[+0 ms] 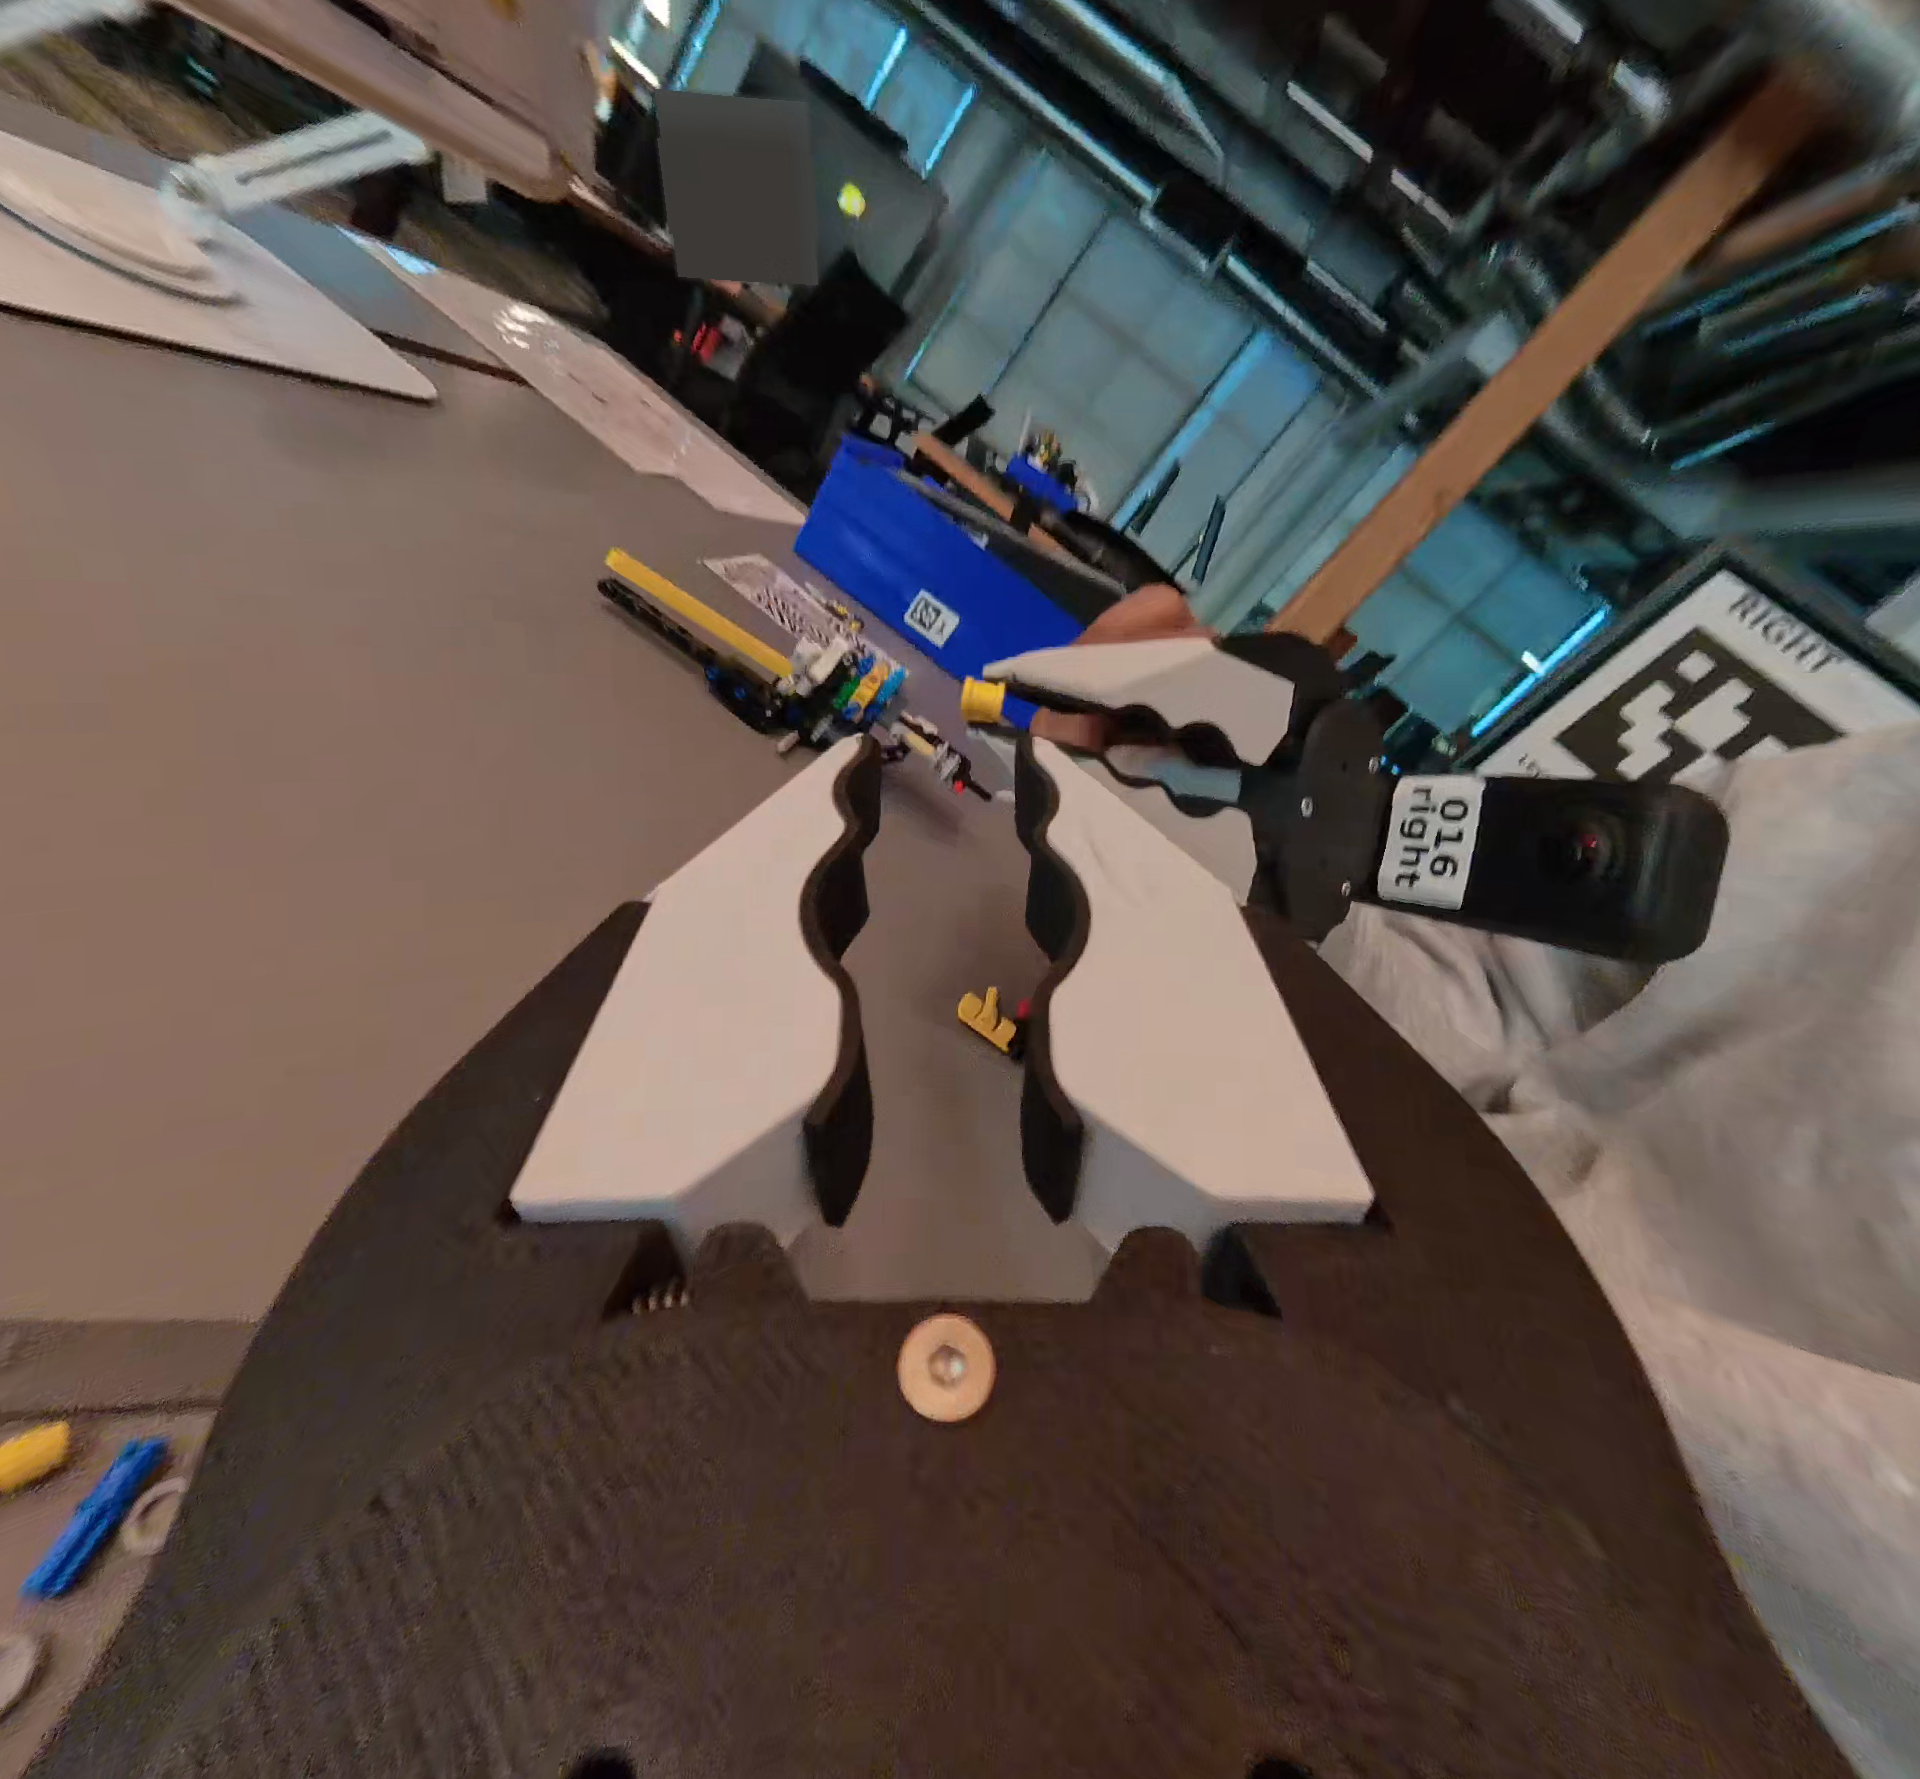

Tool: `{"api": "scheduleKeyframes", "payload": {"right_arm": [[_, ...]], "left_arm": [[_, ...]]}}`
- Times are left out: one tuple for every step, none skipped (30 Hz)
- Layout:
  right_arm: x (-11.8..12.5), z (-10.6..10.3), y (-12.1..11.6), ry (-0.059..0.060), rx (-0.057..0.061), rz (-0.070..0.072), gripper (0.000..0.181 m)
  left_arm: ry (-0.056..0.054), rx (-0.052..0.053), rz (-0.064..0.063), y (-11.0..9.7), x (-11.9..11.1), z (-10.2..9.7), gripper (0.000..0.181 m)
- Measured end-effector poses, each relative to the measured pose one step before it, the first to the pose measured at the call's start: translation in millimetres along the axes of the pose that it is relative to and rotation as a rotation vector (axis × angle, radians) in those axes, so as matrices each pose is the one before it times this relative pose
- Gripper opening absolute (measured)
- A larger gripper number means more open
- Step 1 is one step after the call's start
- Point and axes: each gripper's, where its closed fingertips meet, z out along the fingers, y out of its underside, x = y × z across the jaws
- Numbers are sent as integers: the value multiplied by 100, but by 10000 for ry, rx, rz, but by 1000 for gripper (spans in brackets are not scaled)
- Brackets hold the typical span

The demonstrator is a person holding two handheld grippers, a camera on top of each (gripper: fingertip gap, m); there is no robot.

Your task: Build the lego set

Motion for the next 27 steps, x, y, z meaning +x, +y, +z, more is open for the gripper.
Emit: {"api": "scheduleKeyframes", "payload": {"right_arm": [[40,-149,77,-8,53,26,6],[-78,-83,56,-88,42,48,6],[-136,-60,14,-126,51,115,7],[-158,-52,-31,-139,64,219,6],[-104,-50,-79,-132,82,318,6],[-6,-96,-149,-91,121,333,6],[34,-106,-162,-86,117,275,6],[-2,-85,-115,-91,69,195,6],[7,-47,-81,-53,33,116,6],[25,-27,-76,-8,31,72,6],[40,-21,-108,15,63,111,6],[65,-25,-185,13,148,307,6],[100,-67,-352,-28,324,691,7],[175,-167,-524,-114,468,1111,9],[265,-218,-568,-203,475,1381,12],[310,-232,-580,-282,403,1427,17],[384,-204,-494,-247,265,1281,21],[472,-122,-340,-137,110,1057,28],[324,-52,-176,-133,-9,846,32],[189,21,41,-137,-124,709,35],[77,95,264,-132,-218,623,41],[-23,156,446,-142,-277,584,44],[-102,184,584,-175,-316,584,50],[-204,167,584,-245,-300,569,53],[-214,105,480,-247,-211,550,54],[-127,24,306,-195,-93,521,55],[-85,-51,150,-163,7,448,55]], "left_arm": [[19,-117,73,345,158,450,22],[57,40,-26,70,156,369,21],[154,111,-50,-76,298,271,18],[211,73,-4,-63,409,205,14],[41,50,73,-47,201,148,11],[-149,-4,200,1,-71,54,5],[-32,-16,229,0,105,-29,4],[23,-34,96,4,116,-23,4],[43,-20,21,-22,78,-7,4],[70,28,29,-59,72,-18,4],[77,66,11,-76,86,-29,4],[110,87,-30,-126,141,-57,4],[212,152,-56,-271,307,-114,4],[137,187,-70,-337,198,-158,4],[13,168,-4,-309,17,-188,4],[-11,92,50,-172,-35,-193,4],[44,22,55,-65,57,-157,4],[17,0,80,-36,66,-102,4],[-31,14,111,-43,19,-46,4],[-32,16,97,-13,2,11,3],[-27,-35,54,83,-10,48,4],[-15,-88,35,172,-17,109,4],[17,-97,29,196,44,127,4],[39,-85,29,172,87,133,4],[35,-48,30,106,97,121,4],[55,-13,23,51,136,96,4],[51,-3,14,10,128,60,4]]}}
